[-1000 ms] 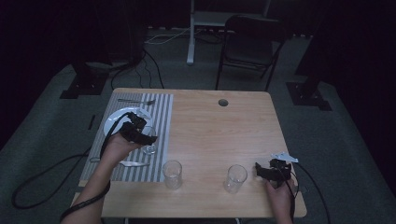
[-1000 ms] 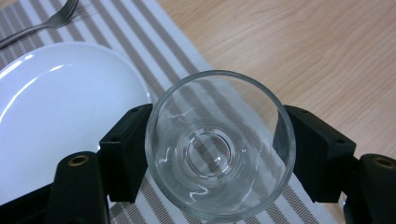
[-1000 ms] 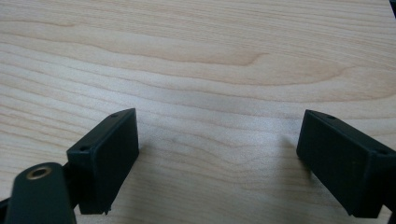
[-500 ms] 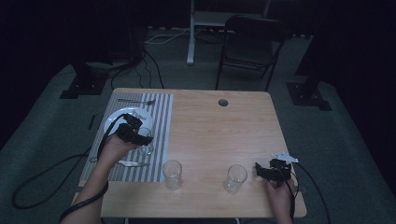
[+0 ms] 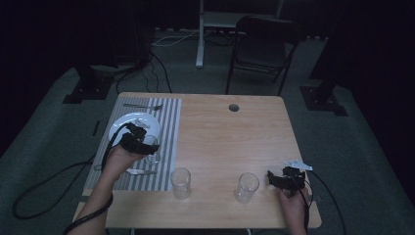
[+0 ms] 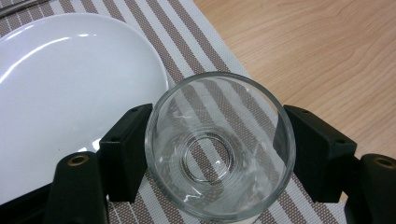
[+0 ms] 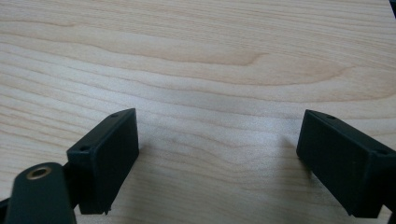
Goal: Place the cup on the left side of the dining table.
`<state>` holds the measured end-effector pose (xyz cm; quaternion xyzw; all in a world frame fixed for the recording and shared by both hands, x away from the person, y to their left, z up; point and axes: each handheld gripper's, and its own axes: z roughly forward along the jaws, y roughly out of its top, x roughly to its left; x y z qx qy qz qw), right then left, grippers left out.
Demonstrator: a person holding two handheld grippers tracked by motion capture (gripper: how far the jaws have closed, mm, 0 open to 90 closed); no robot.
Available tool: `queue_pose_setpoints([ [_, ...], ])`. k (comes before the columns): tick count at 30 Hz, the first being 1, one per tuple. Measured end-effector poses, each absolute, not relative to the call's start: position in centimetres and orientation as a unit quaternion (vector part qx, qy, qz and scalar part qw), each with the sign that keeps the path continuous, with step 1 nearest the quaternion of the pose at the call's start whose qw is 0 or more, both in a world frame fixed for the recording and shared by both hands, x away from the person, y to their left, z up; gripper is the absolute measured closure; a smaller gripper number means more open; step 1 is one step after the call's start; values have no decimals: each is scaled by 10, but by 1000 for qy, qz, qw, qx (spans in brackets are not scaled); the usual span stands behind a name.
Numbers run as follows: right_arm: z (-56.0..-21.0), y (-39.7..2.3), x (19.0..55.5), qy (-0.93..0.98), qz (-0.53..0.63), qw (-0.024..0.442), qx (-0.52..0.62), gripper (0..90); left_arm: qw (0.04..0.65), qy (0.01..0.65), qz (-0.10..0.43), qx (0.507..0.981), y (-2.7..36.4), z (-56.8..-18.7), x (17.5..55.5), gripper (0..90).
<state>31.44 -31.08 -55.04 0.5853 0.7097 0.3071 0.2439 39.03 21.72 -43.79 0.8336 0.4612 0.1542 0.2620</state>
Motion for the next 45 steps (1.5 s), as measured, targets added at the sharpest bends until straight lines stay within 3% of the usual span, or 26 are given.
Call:
queue_pose_setpoints([
  [4,-550,-311,314,710,307,244,585,125,273,466,157,827,218,-436,388,279],
  [6,-550,-311,314,709,307,244,585,125,273,465,158,827,218,-435,387,213],
  [13,-550,-311,314,710,307,244,585,125,287,472,160,818,222,-436,383,202],
  [16,-550,-311,314,710,307,244,585,125,289,482,158,812,226,-438,382,159],
  [17,-550,-311,314,710,307,244,585,125,286,486,160,810,227,-439,381,98],
  [21,-550,-311,314,710,307,244,585,125,294,495,157,802,234,-442,379,90],
  [23,-550,-311,314,710,307,244,585,125,296,503,144,799,237,-444,378,1],
  [36,-550,-311,314,710,307,244,585,125,311,521,190,772,252,-455,353,2],
  [45,-550,-311,314,710,307,244,585,125,301,547,192,757,266,-473,341,1],
])
